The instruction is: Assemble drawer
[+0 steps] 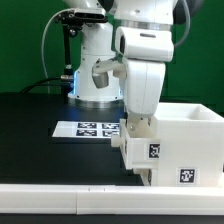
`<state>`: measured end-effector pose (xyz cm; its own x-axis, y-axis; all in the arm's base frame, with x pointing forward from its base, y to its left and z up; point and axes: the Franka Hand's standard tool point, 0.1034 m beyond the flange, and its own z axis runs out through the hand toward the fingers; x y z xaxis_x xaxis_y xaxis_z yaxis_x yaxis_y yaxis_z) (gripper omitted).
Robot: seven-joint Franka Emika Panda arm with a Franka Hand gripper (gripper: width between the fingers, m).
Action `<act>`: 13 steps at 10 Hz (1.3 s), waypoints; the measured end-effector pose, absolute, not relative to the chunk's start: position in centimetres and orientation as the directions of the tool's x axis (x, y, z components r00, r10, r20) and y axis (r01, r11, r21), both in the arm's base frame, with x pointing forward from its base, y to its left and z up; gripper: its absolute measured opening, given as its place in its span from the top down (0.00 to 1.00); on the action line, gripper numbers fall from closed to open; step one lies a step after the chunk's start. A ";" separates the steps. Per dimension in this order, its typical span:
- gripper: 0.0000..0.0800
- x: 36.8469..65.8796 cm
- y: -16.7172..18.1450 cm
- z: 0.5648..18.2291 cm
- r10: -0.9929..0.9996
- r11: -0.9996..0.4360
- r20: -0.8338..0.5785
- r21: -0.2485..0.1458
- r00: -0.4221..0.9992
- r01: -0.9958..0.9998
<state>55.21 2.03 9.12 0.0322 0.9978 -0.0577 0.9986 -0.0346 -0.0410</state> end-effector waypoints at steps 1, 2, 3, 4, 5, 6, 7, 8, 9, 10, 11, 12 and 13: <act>0.46 55.5 2.0 10.2 0.997 -0.045 -0.062 -0.045 0.042 0.998; 0.26 56.0 1.6 11.1 0.997 -0.051 -0.067 -0.044 0.048 0.998; 0.21 56.5 0.9 11.3 0.996 -0.060 -0.069 -0.038 0.058 0.997; 0.21 56.6 -0.2 10.9 0.996 -0.057 -0.070 -0.044 0.054 0.997; 0.19 57.1 -1.6 10.1 0.996 -0.060 -0.071 -0.051 0.056 0.997; 0.19 57.5 -2.4 9.4 0.995 -0.068 -0.071 -0.054 0.065 0.996; 0.19 57.6 -2.9 8.8 0.995 -0.072 -0.070 -0.058 0.068 0.996; 0.19 57.3 -3.2 8.2 0.995 -0.079 -0.070 -0.067 0.074 0.995; 0.19 56.9 -3.4 7.6 0.994 -0.086 -0.070 -0.077 0.080 0.993; 0.19 56.6 -3.1 7.4 0.993 -0.102 -0.071 -0.082 0.096 0.991; 0.19 56.1 -2.5 7.2 0.993 -0.106 -0.067 -0.080 0.101 0.991; 0.19 55.6 -1.9 6.8 0.992 -0.111 -0.064 -0.081 0.105 0.991; 0.19 55.4 -1.1 6.6 0.990 -0.134 -0.062 -0.080 0.129 0.988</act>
Offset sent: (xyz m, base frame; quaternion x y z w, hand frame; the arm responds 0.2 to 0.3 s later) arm 0.0182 -0.0383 0.0005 0.0091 -0.0219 -0.0146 0.9996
